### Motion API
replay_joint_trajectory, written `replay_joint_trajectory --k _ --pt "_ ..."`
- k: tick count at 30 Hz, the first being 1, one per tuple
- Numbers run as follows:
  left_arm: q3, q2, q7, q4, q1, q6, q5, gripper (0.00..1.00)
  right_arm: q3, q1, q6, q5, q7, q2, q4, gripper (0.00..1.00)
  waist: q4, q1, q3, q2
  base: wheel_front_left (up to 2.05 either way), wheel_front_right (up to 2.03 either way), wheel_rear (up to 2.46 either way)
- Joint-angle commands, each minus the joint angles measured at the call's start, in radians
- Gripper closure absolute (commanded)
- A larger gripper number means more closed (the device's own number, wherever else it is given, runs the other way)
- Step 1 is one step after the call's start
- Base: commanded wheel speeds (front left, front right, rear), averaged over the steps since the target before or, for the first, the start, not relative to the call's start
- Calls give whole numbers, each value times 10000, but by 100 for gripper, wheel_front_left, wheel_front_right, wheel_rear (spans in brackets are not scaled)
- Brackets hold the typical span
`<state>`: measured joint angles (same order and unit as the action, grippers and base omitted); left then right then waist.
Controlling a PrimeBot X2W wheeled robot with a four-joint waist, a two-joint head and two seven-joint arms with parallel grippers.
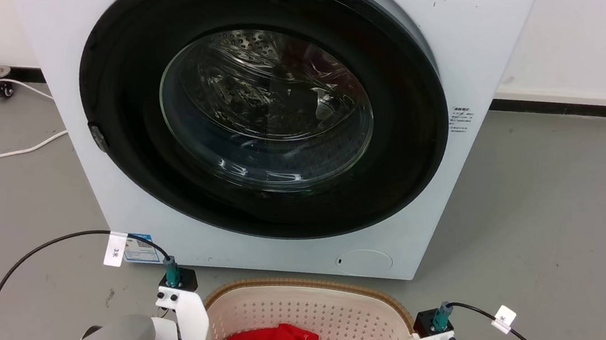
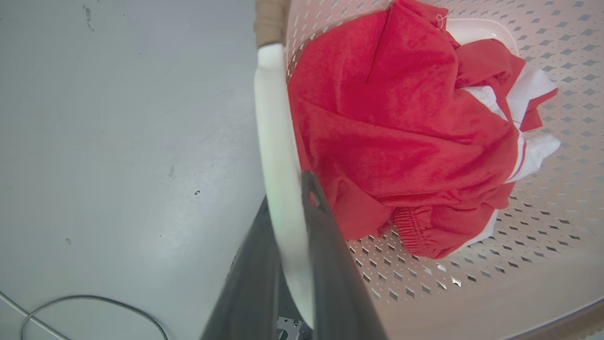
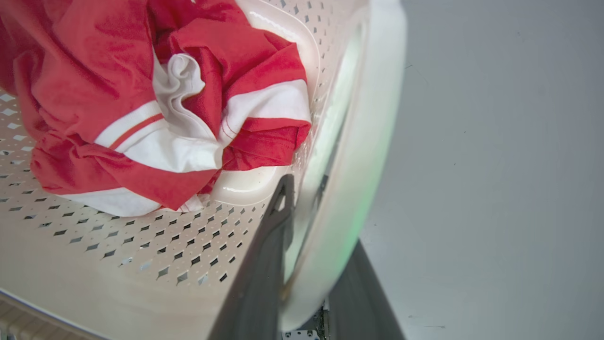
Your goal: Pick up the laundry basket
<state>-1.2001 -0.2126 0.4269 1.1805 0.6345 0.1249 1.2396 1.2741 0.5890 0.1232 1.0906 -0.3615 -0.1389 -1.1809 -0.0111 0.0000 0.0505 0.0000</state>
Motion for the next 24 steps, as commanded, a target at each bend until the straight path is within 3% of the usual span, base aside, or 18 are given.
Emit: replay_joint_trajectory --k 1,24 --pt "-33 92 -124 -142 265 93 43 100 92 67 138 -29 -25 195 99 100 2 0 1 0 0 0 0" --pt "-301 114 -180 -121 178 93 288 100 104 -83 138 -70 -13 201 105 100 18 0 69 0 0 0 0"
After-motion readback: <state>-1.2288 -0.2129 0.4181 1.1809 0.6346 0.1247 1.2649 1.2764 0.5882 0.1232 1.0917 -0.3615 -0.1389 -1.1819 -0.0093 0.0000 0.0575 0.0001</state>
